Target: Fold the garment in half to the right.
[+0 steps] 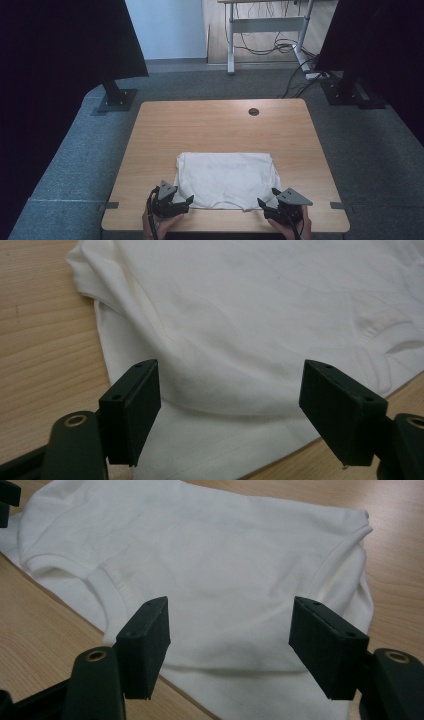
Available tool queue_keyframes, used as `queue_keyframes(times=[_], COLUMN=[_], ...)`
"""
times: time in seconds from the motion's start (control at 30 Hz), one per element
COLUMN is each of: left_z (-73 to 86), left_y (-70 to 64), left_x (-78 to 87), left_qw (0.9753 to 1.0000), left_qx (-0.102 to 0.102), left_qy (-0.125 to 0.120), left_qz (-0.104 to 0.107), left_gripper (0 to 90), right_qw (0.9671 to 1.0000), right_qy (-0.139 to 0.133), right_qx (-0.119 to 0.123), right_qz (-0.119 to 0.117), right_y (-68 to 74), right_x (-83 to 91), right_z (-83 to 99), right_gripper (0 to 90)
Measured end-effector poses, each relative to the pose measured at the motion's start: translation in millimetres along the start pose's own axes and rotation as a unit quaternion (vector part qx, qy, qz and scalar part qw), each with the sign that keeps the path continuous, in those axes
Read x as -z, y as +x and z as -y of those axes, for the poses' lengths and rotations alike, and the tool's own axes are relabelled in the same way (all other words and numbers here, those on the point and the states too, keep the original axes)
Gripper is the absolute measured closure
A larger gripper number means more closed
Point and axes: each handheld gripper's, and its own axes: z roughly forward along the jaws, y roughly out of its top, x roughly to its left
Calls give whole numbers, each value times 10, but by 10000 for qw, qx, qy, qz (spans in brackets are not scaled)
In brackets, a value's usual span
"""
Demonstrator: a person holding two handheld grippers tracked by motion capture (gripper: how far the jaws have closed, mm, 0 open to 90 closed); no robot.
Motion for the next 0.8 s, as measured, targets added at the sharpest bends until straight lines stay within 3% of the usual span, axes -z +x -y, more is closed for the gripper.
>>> queue_keyframes(times=[0.57, 0.67, 0.8], left_z=[-48, -106, -216], left_y=[101, 166, 246], left_x=[46, 12, -87], left_qw=[9998, 9994, 9992], left_qx=[136, 193, 173], left_qy=[-101, -154, -157], left_qz=[-118, -222, -333], left_gripper=[239, 254, 259], right_qw=[10000, 9999, 9999], right_qy=[51, -77, -50], right_qx=[55, 88, 68], right_qz=[49, 51, 90], right_y=[28, 39, 22], right_x=[-39, -8, -3], right_z=[0, -20, -13], right_gripper=[323, 323, 323])
